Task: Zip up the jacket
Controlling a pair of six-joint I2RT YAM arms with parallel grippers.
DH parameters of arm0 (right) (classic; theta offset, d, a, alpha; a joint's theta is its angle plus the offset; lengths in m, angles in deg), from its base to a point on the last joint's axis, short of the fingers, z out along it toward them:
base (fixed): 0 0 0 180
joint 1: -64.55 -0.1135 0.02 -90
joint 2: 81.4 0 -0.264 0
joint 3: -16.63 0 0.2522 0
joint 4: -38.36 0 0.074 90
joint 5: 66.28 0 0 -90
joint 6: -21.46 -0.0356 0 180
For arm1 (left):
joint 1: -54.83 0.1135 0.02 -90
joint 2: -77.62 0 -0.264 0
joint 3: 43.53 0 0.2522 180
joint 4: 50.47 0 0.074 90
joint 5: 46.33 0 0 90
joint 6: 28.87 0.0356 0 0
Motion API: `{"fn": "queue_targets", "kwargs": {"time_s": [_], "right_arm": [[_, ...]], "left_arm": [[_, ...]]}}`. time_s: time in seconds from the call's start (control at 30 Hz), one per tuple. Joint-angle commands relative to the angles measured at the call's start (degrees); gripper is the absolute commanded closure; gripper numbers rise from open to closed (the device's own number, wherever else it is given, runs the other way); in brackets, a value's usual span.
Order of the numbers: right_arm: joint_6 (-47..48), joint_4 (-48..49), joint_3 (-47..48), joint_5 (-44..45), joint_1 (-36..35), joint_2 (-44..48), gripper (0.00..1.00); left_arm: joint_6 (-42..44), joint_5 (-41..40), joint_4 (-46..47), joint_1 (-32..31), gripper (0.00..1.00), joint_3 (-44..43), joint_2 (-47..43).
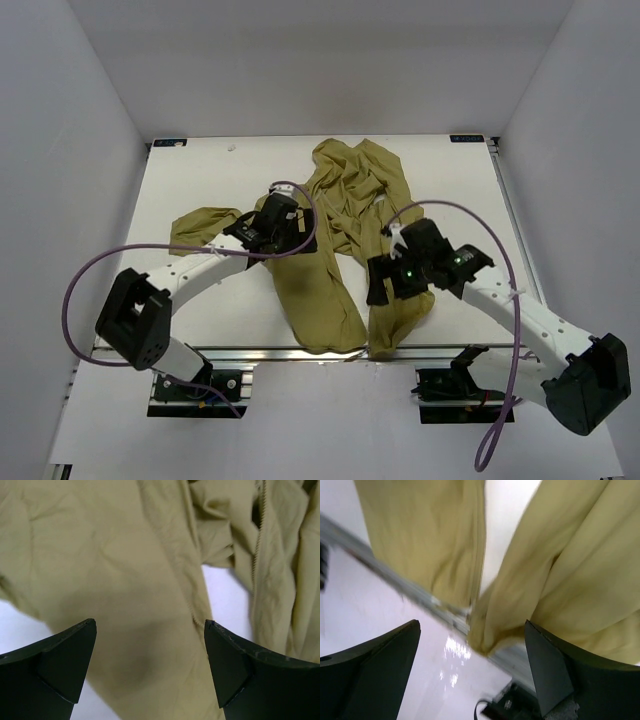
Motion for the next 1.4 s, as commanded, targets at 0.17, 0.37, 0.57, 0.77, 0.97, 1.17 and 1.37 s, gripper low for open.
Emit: {"fn": "queue_targets", "kwargs": {"time_s": [0.17, 0.37, 0.57, 0.77, 0.97, 1.17, 1.37], "right_arm": [[-2.45, 2.58, 4.40, 7.08, 0.04, -9.49, 0.11], [-2.63, 7.06, 2.19, 9.54, 5.03, -18.46, 0.11], [1.76, 12.16, 8.86, 6.48, 13.21, -31.61, 0.11], [5.28, 15.94, 25.00, 5.94, 18.05, -47.61, 0.11], [8.01, 15.42, 39.35, 5.05, 19.46, -57.57, 0.11], [9.24, 18.66, 33.33, 4.88, 19.02, -44.18, 0.10], [6.52, 16.92, 15.66, 5.59, 16.56, -25.08, 0.10]], "left_arm": [[2.10, 9.36, 7.20, 5.05, 0.02, -0.42, 8.25], [3.95, 16.83, 10.55, 10.94, 0.02, -1.28, 16.60], [6.32, 18.42, 10.11, 15.16, 0.02, -10.50, 28.81], [9.48, 21.15, 10.20, 18.25, 0.02, -24.47, 40.40], [11.95, 23.42, 5.20, 19.48, 0.02, -42.75, 50.69], [11.60, 25.97, 6.58, 19.66, 0.02, -36.05, 42.38], [5.54, 23.87, 10.63, 19.57, 0.02, -15.46, 18.83]]}}
